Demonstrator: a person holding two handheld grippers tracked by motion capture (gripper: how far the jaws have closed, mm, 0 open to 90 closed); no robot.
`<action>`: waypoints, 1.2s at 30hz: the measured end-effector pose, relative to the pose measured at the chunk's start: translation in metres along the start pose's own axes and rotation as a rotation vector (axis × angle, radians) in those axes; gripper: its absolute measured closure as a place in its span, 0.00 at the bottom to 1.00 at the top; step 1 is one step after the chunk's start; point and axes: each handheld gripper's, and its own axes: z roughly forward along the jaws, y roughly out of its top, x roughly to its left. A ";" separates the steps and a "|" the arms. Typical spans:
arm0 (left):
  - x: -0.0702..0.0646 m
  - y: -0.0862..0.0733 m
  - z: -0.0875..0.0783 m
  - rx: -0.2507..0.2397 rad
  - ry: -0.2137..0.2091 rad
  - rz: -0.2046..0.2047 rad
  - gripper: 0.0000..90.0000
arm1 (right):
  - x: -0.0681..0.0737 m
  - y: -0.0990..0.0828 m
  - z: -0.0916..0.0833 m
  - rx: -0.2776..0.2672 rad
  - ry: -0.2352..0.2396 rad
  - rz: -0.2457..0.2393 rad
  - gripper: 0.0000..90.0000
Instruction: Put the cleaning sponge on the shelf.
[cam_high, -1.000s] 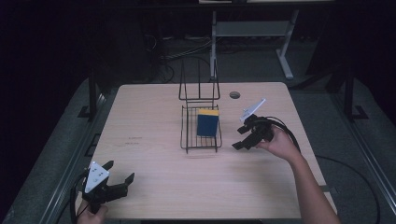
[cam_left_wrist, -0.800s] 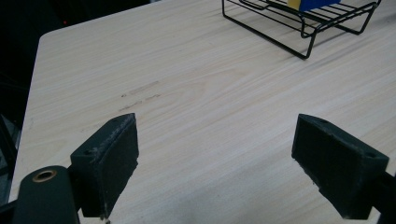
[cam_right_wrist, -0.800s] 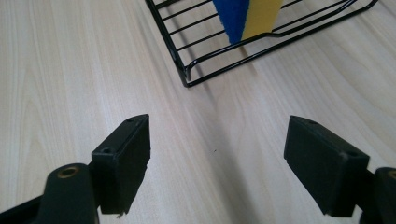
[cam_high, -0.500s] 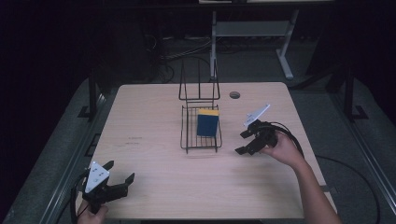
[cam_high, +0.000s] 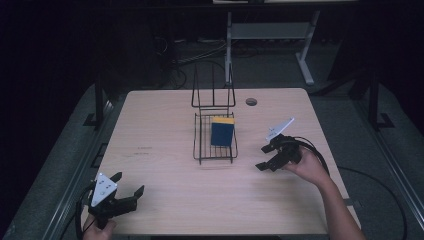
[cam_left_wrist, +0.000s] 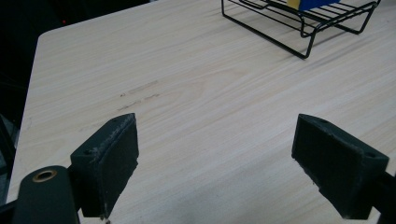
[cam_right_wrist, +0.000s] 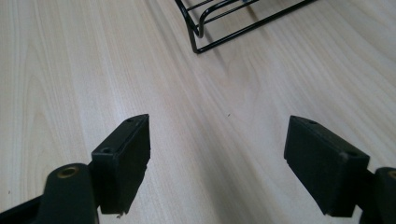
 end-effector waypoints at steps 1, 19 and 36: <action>0.000 0.000 0.000 0.000 0.000 0.000 0.16 | 0.001 -0.001 0.000 0.001 0.003 0.005 0.25; 0.000 0.000 0.000 0.002 0.003 0.000 0.16 | 0.012 -0.021 -0.004 -0.013 0.000 0.020 0.25; -0.001 0.000 0.000 0.000 0.002 0.000 0.16 | 0.025 -0.040 -0.007 -0.020 -0.010 0.020 0.25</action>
